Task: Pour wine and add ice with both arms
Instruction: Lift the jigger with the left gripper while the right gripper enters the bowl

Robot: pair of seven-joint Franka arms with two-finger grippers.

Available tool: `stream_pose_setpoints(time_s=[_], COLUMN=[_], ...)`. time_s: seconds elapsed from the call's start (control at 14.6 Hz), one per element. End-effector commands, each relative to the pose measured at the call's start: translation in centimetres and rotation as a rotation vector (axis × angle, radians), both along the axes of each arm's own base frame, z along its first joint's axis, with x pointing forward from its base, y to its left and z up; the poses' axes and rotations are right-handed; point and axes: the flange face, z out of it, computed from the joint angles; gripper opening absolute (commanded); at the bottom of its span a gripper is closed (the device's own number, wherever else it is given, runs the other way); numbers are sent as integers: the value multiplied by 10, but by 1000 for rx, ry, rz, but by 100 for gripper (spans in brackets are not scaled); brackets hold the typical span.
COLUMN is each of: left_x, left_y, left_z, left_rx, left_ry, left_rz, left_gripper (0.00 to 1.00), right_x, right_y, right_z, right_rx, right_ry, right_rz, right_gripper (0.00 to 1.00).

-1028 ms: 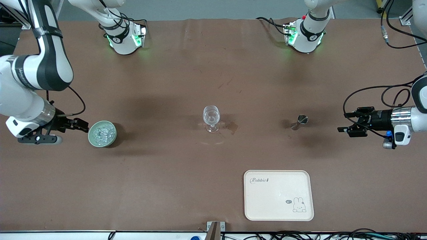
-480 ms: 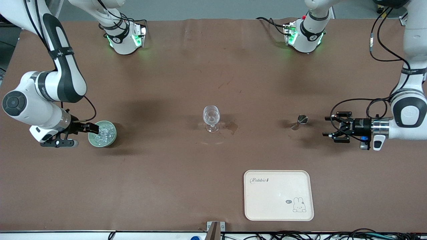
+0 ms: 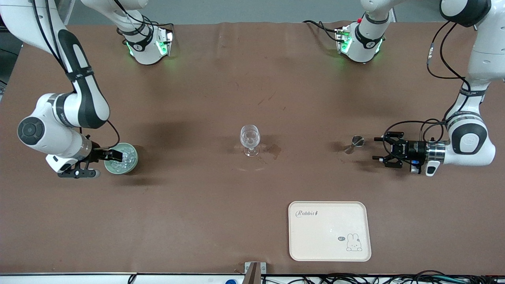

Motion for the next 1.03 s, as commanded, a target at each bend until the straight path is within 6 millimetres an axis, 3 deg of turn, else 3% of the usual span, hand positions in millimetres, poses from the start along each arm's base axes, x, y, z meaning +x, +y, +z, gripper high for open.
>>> stream_pose_setpoints(time_s=[0.0,0.27,0.69,0.96], left_x=[-8,-14,-14,-20], left_y=[-7,-16,-34,-45], left_z=[-10,-36,-47,-57], left_rx=[-48,-94,-138,-163], left_ry=[35,72,74,69], left_rz=[17,43,60,59], left_gripper=[84,79,76,70], right_x=[-3,-13,-33,-34], right_y=[-2,1,8,9], right_z=[-13,-33,-53,-53], right_rx=[13,13,18,19], right_ry=[1,-2,47,50], right_rz=[3,7,14,16], right_gripper=[97,93,86,79])
